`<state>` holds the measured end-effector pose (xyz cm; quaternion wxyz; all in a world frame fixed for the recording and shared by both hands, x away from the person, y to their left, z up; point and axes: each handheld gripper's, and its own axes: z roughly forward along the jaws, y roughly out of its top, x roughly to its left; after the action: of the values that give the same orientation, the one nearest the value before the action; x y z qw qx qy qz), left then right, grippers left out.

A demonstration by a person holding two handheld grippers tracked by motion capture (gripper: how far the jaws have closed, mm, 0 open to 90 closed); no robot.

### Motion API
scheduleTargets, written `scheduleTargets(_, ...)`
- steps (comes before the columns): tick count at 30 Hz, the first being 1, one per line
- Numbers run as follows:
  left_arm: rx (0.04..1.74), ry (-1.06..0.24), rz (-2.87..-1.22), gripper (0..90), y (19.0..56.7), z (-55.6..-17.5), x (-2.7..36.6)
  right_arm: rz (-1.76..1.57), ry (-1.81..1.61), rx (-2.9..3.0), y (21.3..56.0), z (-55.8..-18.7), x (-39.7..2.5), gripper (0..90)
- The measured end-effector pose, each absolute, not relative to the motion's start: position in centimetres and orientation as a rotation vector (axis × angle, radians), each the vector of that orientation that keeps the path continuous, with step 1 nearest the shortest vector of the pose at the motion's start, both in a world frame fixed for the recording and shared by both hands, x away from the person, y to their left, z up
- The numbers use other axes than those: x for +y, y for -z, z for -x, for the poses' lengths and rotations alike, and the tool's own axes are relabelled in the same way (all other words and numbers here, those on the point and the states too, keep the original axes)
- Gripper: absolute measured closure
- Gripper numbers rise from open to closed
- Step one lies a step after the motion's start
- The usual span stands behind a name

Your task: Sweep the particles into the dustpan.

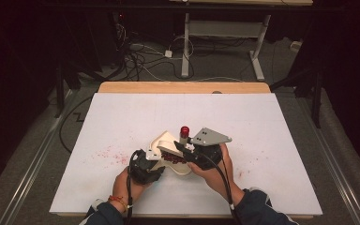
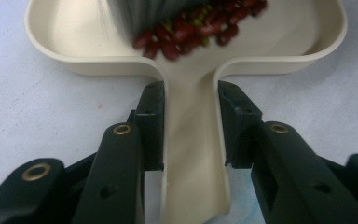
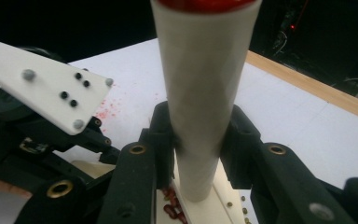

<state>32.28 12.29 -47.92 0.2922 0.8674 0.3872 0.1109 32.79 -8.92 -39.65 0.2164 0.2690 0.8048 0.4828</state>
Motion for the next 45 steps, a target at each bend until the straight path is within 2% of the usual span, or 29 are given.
scheduleTargets(9,1.024,-0.293,-2.322,63.6,48.2,-32.3,12.4,-0.743,-1.378,2.239,39.3,-32.6,-9.3,70.0)
scheduleTargets(22,1.007,-0.289,-2.339,63.6,48.2,-32.6,12.4,-0.836,-1.494,2.099,37.6,-34.2,-11.6,70.2)
scheduleTargets(31,0.993,-0.284,-2.336,63.6,48.0,-31.9,13.4,-0.832,-1.427,1.982,35.7,-34.7,-14.8,70.1)
scheduleTargets(39,1.001,-0.244,-2.34,63.6,48.0,-31.5,13.8,-0.882,-1.207,2.001,38.1,-36.2,-16.2,70.1)
scheduleTargets(45,1.008,-0.236,-2.337,63.7,48.1,-31.5,13.5,-0.83,-1.157,2.061,39.3,-35.8,-14.5,70.1)
